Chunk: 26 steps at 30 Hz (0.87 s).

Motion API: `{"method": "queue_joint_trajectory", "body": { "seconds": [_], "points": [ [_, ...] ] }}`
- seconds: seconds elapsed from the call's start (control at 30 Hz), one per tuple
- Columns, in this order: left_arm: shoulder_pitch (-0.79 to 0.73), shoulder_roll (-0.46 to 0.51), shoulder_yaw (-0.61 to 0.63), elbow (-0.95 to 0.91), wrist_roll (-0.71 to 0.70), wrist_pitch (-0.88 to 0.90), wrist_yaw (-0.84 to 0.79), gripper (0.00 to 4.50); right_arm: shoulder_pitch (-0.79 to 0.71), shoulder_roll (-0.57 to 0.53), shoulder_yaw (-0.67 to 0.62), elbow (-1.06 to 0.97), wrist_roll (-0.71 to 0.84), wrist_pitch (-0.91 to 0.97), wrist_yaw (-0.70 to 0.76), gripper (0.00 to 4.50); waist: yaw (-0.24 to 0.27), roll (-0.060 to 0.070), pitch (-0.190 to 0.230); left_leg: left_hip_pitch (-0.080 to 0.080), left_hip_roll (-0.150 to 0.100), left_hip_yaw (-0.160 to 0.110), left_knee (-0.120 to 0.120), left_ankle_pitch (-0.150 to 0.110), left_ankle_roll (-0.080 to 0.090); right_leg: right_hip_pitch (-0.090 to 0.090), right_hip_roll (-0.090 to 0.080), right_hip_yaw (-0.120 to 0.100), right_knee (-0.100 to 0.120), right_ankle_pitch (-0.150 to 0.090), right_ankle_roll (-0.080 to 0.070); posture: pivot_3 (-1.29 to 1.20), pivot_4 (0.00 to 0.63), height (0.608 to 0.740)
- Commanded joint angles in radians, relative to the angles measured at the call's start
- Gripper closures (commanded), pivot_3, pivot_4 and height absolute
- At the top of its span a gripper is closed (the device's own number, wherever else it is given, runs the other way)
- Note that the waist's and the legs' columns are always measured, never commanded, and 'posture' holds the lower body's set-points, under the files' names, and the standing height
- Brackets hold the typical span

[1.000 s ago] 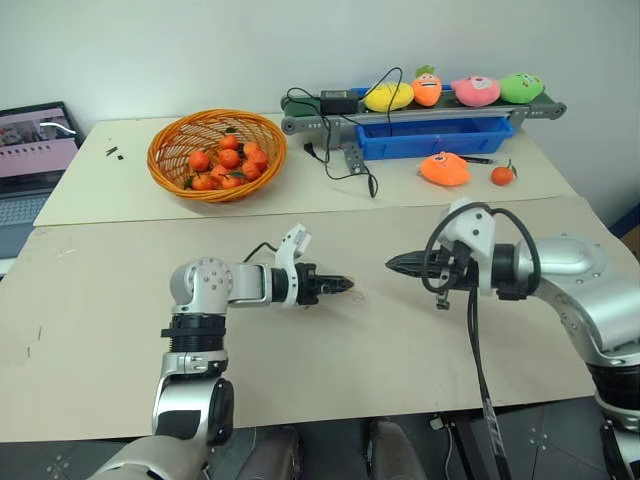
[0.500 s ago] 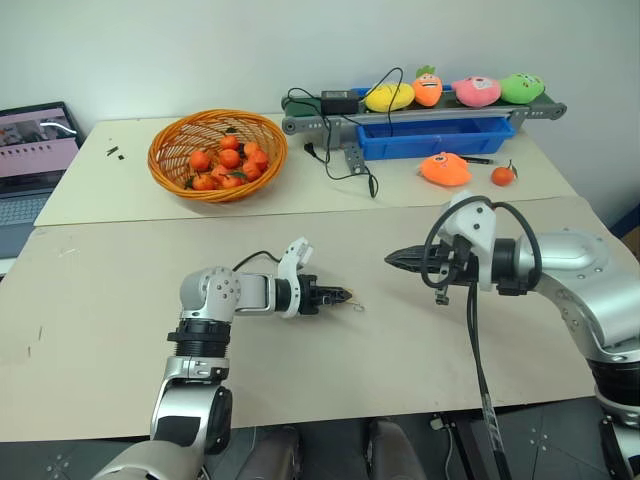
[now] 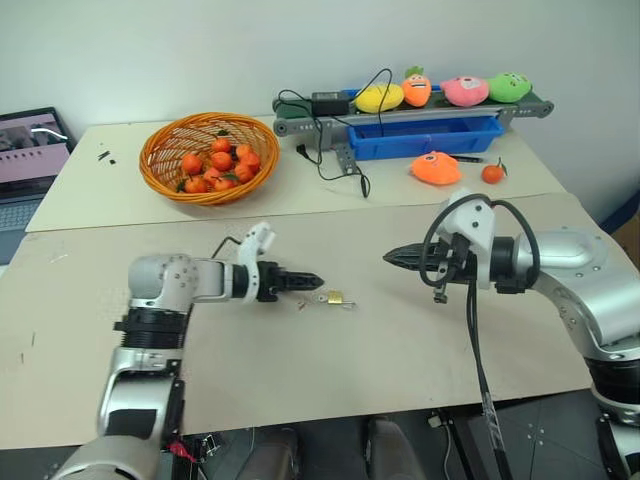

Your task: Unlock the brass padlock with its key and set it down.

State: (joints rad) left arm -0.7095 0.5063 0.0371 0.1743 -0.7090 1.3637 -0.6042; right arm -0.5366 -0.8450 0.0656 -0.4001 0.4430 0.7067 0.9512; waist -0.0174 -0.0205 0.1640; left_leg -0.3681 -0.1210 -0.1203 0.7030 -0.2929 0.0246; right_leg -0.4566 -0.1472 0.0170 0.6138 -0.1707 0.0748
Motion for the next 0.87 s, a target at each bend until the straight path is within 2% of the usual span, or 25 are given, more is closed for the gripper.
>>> {"method": "queue_joint_trajectory", "body": {
  "seconds": [0.03,0.2,0.37,0.43,0.6,0.87],
  "points": [
    [0.003,0.109,-0.05,-0.088,0.022,-0.12,-0.157,0.04,-0.009,0.003,-0.019,-0.013,-0.001,-0.027,-0.001,4.5,0.002,0.0,0.0,0.0,0.0,0.0,0.0,0.0,0.0,0.0,0.0,0.0,0.0,0.0,0.0,0.0,0.15,0.74],
    [0.064,0.238,-0.086,-0.273,0.086,-0.433,-0.377,0.04,0.02,-0.005,-0.027,-0.021,0.008,-0.028,0.015,4.5,0.009,0.0,0.0,-0.003,0.0,-0.001,0.0,-0.001,0.002,-0.001,0.0,0.0,-0.003,0.0,0.0,0.0,0.15,0.74],
    [0.155,0.334,-0.13,-0.416,0.107,-0.49,-0.465,0.04,0.072,-0.03,-0.062,-0.08,0.105,0.046,0.059,4.5,0.011,0.0,0.0,-0.003,0.0,0.0,-0.001,-0.001,0.002,-0.001,0.0,0.0,-0.004,0.0,0.0,0.0,0.15,0.74],
    [0.169,0.318,-0.092,-0.45,0.081,-0.504,-0.451,0.04,0.081,-0.028,-0.082,-0.087,0.125,0.061,0.043,4.5,0.01,0.0,0.0,-0.003,0.0,0.0,-0.002,-0.002,0.003,-0.001,0.0,0.0,-0.004,0.0,0.0,0.0,0.15,0.74],
    [0.097,0.231,-0.006,-0.465,0.006,-0.442,-0.344,0.04,0.095,-0.024,-0.099,-0.074,0.118,0.054,0.007,4.5,0.016,0.0,0.001,-0.002,0.0,0.0,-0.001,-0.002,0.003,0.0,0.0,0.0,-0.003,0.001,0.0,0.0,0.15,0.74],
    [0.112,0.241,-0.025,-0.483,0.045,-0.459,-0.299,0.04,0.082,-0.017,-0.081,-0.032,0.091,0.02,-0.011,4.5,0.012,0.0,0.001,-0.002,0.0,0.001,-0.002,-0.002,0.003,-0.001,0.0,0.0,-0.004,0.001,0.0,0.0,0.15,0.74]
  ]
}}
